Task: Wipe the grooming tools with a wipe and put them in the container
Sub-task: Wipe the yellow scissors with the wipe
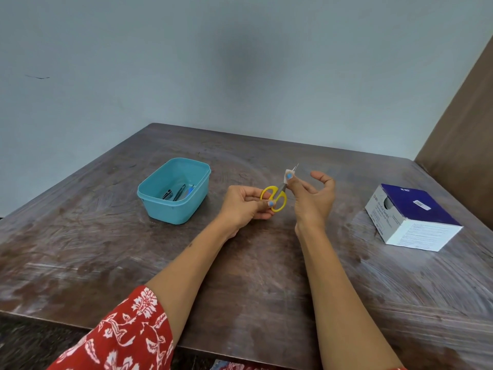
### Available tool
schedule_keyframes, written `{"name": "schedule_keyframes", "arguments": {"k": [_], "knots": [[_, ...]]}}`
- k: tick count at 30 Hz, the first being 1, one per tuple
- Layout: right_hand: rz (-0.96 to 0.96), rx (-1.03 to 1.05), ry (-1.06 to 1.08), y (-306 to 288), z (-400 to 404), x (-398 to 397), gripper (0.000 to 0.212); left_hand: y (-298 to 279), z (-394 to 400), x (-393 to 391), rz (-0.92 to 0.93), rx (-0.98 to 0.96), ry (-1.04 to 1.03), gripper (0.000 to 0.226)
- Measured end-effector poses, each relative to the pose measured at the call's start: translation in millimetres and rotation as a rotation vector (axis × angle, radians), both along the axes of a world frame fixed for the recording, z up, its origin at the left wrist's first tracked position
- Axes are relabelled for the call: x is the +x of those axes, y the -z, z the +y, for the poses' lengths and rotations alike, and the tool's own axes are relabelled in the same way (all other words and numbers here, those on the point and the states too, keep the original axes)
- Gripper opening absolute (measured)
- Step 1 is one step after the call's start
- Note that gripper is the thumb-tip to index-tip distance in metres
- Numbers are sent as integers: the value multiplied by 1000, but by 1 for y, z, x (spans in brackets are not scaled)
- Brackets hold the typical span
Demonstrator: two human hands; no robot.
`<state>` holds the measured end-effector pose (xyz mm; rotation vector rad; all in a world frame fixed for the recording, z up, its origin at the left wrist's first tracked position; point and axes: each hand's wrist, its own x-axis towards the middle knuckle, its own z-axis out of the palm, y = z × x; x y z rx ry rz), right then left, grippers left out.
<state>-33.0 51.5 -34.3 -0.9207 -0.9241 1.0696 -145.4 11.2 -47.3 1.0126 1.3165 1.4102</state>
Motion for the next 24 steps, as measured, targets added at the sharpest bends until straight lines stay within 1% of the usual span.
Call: {"name": "schedule_keyframes", "arguments": {"k": [3,8,12,14,18,24], "knots": [[-19,17,-7,1,2,1,47,0,1,1,7,5,-41,15],[-233,44,-80,8,2,1,44,2,3,-4,-51,37,-119,11],[-321,14,-141,11,5,6,44,2,3,-8,-54,50,-139,10],[-338,27,-157,11,4,7,43,2,3,-10,-49,43,-125,11],[-311,88,-160,8,1,4,39,3,3,-9,-69,38,-64,11],[-341,63,-197,13,0,3,41,1,3,-10,-122,49,-101,14]]}}
